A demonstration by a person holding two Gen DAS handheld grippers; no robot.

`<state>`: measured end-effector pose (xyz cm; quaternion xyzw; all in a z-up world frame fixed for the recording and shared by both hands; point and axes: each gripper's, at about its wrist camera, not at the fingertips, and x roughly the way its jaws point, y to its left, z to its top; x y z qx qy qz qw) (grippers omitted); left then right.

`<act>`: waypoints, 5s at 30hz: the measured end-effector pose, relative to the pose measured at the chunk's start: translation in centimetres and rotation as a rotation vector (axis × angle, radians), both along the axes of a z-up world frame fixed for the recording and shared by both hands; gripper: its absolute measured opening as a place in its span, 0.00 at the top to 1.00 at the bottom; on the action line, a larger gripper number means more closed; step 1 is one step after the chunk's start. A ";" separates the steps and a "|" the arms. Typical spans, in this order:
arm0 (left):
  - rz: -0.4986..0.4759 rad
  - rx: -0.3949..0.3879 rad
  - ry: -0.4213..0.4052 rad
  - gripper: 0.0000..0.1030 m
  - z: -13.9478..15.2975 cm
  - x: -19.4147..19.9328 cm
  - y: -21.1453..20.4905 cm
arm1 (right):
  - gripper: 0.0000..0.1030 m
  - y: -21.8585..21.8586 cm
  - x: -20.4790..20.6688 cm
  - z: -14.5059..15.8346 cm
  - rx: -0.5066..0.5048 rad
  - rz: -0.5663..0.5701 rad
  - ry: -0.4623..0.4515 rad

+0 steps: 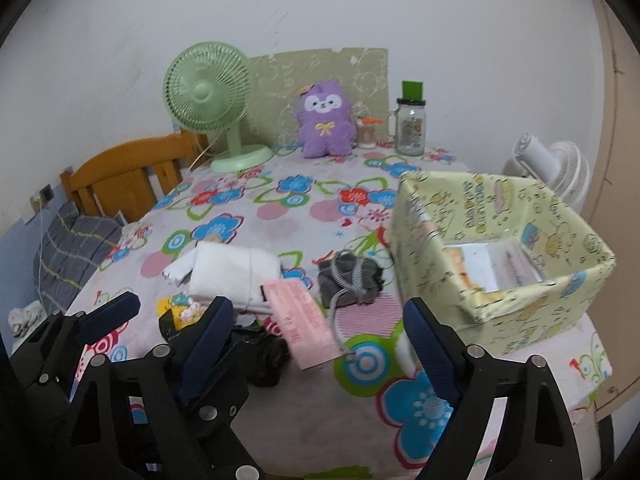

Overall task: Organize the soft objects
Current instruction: 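Withdraw both tools from the fabric box back toward the pile, then grasp the pink paper slip with the right tool, then grasp the black cloth with the left tool while the right tool holds the pink slip, then carry the black cloth and pink slip with both tools over the fabric box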

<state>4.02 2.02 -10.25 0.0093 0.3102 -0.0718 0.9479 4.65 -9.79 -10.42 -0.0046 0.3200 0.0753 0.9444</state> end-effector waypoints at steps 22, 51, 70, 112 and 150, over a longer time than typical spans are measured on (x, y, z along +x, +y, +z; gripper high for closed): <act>-0.031 -0.046 0.099 0.53 -3.8 2.3 0.9 | 0.26 1.6 3.8 -4.0 -0.011 0.064 0.131; 0.030 -0.014 0.108 0.62 -4.0 3.6 2.0 | 0.57 1.8 7.7 -6.2 0.069 0.067 0.247; 0.029 -0.011 0.104 0.64 -2.9 2.2 0.9 | 0.59 1.1 5.2 -4.2 0.032 0.053 0.193; 0.043 0.000 -0.006 0.64 4.6 -0.1 0.4 | 0.59 1.7 1.8 4.5 -0.011 0.065 0.036; -0.029 0.022 -0.060 0.64 8.1 2.7 -7.8 | 0.59 -6.5 3.8 8.3 0.027 0.031 -0.039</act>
